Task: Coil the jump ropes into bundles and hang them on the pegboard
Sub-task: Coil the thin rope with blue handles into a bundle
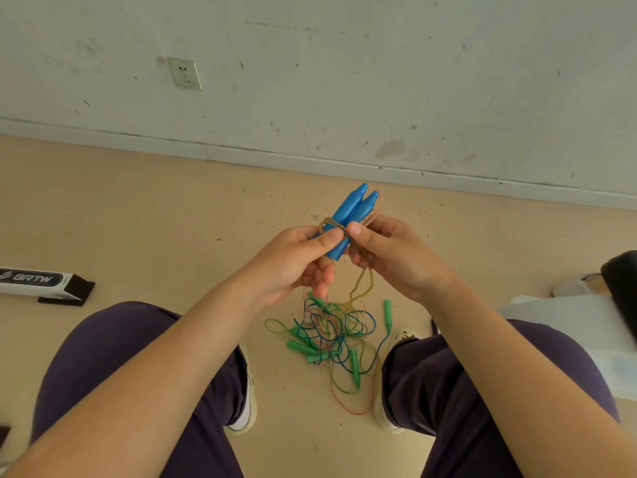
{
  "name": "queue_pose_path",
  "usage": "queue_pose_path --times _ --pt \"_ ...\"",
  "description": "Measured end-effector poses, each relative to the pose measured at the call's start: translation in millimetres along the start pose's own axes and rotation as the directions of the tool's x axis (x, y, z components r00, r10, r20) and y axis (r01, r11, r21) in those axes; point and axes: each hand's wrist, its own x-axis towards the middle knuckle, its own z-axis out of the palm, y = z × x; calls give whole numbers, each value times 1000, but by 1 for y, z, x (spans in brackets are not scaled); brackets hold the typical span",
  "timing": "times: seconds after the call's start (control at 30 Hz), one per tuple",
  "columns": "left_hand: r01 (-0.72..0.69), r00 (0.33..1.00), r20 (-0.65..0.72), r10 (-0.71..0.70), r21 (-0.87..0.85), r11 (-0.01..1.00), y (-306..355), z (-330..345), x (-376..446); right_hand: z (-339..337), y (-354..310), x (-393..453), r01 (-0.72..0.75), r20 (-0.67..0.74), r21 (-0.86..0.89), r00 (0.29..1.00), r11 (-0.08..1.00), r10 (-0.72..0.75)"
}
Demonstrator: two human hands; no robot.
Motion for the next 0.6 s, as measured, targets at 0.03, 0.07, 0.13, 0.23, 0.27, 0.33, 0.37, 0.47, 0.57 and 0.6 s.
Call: queue_pose_path --times 0.03,0.07,0.13,0.23,0.27,0.33,0.37,0.47,0.57,0.6 --pt "1 1000 1 -1 -19 1000 0 0 0 0 1 0 -1 2 3 1000 1000 1" --pt "0 1000 2 0 -30 1000 1 0 -1 1 1 0 -1 6 3 1000 1000 1" --pt "1 1000 -3 -1 -36 999 1 1 -1 2 2 0 -6 12 0 1000 1000 6" --pt "6 1000 -20 -6 -7 1000 1 2 0 1 4 0 -21 23 -3 1000 1000 21" --pt "7 1000 -25 -7 9 1000 1 1 0 1 4 0 -26 31 -3 999 1000 26" --pt "8 999 -32 -7 32 999 1 0 -1 0 4 0 -26 48 -5 998 1000 26" --pt "9 999 -34 -8 43 999 2 0 -2 0 3 0 -20 57 -9 998 1000 21" --pt "34 999 -7 -34 77 996 3 -3 -2 -2 1 -2 11 69 -14 998 1000 -10" --pt "50 996 69 -54 64 997 5 -4 -2 -4 0 -3 31 72 -39 997 999 -28" --pt "45 996 78 -49 59 997 5 -4 -2 -5 0 -3 34 68 -48 997 998 -30"
